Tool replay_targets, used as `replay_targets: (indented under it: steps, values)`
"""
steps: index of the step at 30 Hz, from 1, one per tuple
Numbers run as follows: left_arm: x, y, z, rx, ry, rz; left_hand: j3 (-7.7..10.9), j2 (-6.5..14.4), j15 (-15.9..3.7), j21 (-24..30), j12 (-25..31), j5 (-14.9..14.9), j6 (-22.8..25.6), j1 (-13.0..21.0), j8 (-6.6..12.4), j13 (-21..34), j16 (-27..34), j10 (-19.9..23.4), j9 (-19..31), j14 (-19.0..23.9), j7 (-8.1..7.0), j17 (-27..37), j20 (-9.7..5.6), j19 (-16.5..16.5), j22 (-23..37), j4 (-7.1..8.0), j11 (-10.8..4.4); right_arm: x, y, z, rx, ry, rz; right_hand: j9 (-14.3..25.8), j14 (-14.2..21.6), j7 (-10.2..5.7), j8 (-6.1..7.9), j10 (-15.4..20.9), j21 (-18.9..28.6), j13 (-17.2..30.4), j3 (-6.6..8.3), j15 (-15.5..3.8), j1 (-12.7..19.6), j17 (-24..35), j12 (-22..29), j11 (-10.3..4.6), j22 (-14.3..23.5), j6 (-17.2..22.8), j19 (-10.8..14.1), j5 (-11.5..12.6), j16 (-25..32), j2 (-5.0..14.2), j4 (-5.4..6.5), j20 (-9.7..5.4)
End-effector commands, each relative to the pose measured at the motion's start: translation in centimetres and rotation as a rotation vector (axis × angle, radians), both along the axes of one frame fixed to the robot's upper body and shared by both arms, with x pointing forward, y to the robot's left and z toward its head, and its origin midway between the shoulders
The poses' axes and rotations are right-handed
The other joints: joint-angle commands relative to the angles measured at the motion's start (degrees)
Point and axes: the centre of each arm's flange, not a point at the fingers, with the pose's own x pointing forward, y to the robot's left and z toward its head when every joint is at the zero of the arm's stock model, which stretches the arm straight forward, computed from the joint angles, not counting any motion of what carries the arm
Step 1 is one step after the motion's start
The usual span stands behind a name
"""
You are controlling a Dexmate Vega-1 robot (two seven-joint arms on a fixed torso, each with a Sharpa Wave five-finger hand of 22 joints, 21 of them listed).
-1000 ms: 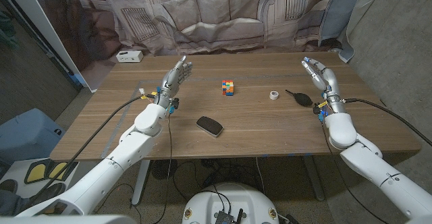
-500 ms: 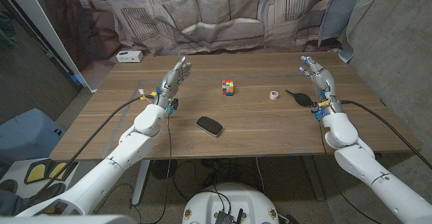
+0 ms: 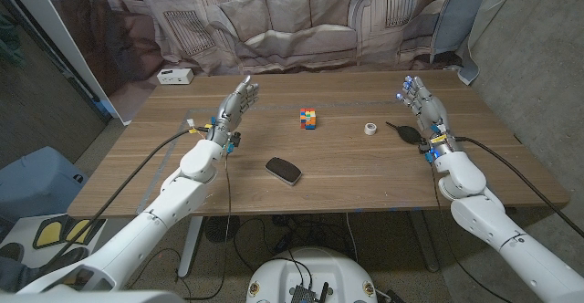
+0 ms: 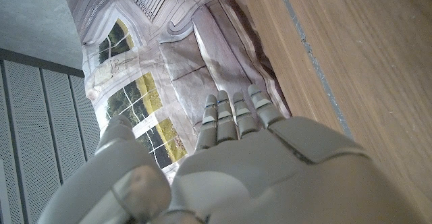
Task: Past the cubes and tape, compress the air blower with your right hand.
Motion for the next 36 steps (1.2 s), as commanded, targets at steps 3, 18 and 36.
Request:
replay_targets:
  steps: [3,18,36]
  values:
    - [0.4,1.0,0.6,0.017,-0.003,-0.034,0.03,0.1,0.25,-0.3,-0.1,-0.1,-0.3,0.1,0.1,0.1,0.0,-0.3,0.3,-0.2,-0.03,0.2,-0.28,-0.2,0.3,-0.39,0.24,1.4,1.6,0.1,-0.003,0.087,0.185,-0.1,-1.9,3.35,0.31,-2.2,-0.2,-0.1,-0.23,1.54,-0.8,-0.3,0.0,0.99,0.0,-2.8,-1.1,0.2,-0.3,-0.56,-0.64,-0.28]
    - [1.5,0.9,0.7,0.024,0.021,-0.048,0.15,0.3,0.67,0.0,0.2,-0.2,-0.5,0.1,0.27,0.0,0.4,-0.2,0.3,-0.2,0.17,0.1,-2.13,-0.4,0.2,-0.5,0.88,3.7,1.9,0.1,-0.025,0.161,0.224,-0.1,-3.1,2.36,1.07,-1.6,-0.3,-0.2,-0.54,0.25,-1.1,-0.5,0.5,0.54,0.0,-2.0,-2.4,0.3,-0.3,-0.84,-0.94,-0.91]
    - [1.6,1.4,0.0,0.025,0.044,-0.046,0.15,0.3,0.51,-0.2,0.1,-0.2,-0.9,0.0,0.27,0.0,0.3,-0.9,0.2,-0.8,0.31,0.1,-1.11,-1.3,0.2,-0.55,0.35,5.0,2.4,0.0,-0.064,0.215,0.199,-0.2,-2.7,2.43,1.29,-1.3,-0.2,-0.3,-0.93,0.3,-2.0,-0.4,0.7,0.41,0.0,-1.7,-2.5,0.2,0.2,-0.99,-0.73,-0.9]
